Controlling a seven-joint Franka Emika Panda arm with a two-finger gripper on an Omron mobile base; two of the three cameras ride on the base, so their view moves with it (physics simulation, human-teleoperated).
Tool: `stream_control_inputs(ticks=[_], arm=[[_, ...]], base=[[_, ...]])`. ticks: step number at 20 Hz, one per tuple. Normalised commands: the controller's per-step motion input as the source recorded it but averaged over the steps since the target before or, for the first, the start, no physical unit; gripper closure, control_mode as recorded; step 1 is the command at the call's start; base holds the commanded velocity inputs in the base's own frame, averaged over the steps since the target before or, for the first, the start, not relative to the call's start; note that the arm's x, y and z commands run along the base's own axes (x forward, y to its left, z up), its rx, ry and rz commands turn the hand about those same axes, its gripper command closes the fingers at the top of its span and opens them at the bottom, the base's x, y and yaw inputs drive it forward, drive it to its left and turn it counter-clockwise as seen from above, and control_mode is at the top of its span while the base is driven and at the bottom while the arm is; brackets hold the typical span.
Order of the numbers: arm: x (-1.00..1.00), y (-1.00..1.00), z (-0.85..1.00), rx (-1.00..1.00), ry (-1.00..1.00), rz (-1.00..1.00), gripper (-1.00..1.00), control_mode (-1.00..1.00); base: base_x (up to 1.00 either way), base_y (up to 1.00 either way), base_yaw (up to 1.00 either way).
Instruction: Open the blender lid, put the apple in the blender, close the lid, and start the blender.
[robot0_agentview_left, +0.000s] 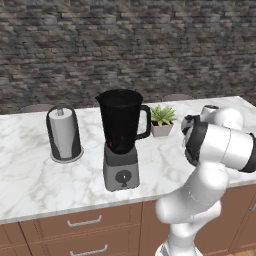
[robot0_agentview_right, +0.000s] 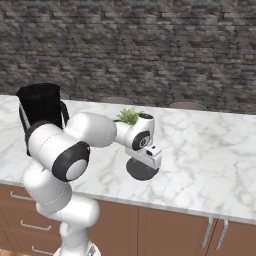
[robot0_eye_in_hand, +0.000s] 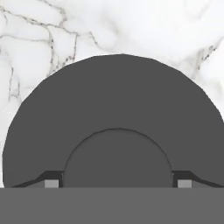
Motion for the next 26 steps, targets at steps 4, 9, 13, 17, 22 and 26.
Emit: stream_control_inputs(ticks=[4,9,13,17,22,26], arm=[[-0.05,0.00,0.99,0.00,-0.09,0.00,1.00,-1.00],[0.00,0.02,1.00,0.00,-0.03,0.00,1.00,-1.00],[0.00,0.15,1.00,0.00,0.00,0.00,1.00,-1.00],[0.00,0.26,1.00,0.00,0.00,0.00,1.00,-1.00],[0.00,0.32,1.00,0.00,0.00,0.00,1.00,-1.00],[0.00,0.42,0.98,0.00,0.00,0.00,1.00,-1.00]], base=[[0.00,0.00,0.00],[0.00,0.00,0.00],[0.00,0.00,0.00],[0.00,0.00,0.00],[0.00,0.00,0.00],[0.00,0.00,0.00]])
